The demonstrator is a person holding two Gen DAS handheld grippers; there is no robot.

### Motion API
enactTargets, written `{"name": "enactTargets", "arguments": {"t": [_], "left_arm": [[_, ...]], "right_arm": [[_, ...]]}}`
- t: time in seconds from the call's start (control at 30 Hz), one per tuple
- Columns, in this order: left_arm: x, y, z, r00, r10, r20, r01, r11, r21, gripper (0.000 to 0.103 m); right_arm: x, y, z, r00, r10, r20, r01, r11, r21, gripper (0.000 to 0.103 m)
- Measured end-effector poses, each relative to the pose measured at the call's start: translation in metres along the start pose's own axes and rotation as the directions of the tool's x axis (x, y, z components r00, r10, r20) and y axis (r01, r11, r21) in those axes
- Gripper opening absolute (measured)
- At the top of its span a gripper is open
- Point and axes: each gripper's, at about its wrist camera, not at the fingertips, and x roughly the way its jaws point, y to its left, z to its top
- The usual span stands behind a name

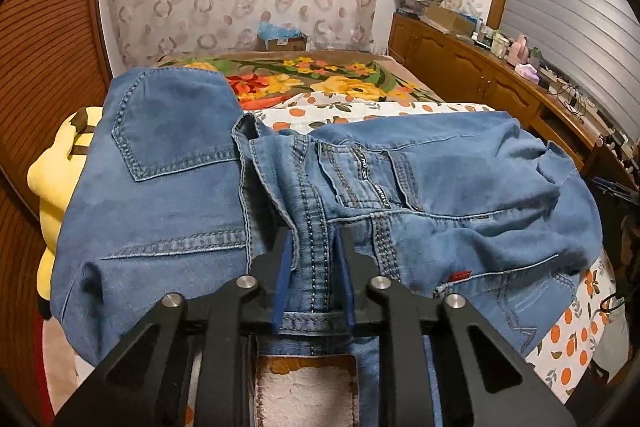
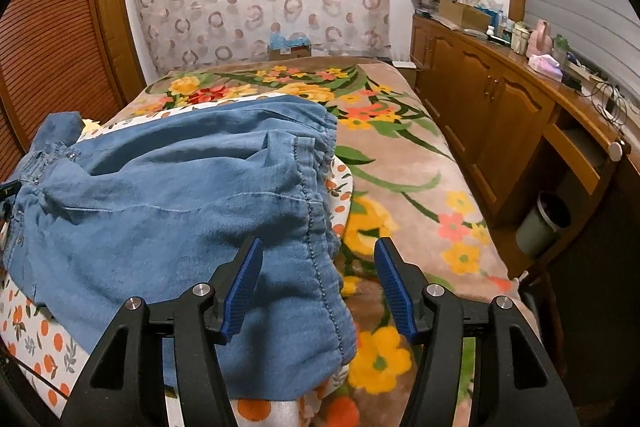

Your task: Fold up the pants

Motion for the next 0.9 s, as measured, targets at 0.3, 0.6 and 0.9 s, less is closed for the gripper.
{"name": "enactTargets", "arguments": {"t": [0.3, 0.6, 0.9], "left_arm": [[-0.015, -0.009, 0.003, 0.998, 0.027, 0.051, -0.028, 0.999, 0.024, 0.019], [-0.009, -0.010, 0.000, 0.998, 0.048, 0.028, -0.049, 0.998, 0.033, 0.019], [-0.001, -0.011, -0.003, 0.998, 0.063, 0.004, -0.063, 0.997, 0.037, 0.020]], "right_arm": [[0.014, -0.009, 0.006, 0.999, 0.040, -0.019, -0.040, 0.999, 0.019, 0.062], [0.049, -0.014, 0.017, 0.990, 0.131, -0.052, -0.129, 0.991, 0.043, 0.062], [0.063, -0.017, 0.019, 0.987, 0.150, -0.059, -0.146, 0.987, 0.062, 0.040]]}}
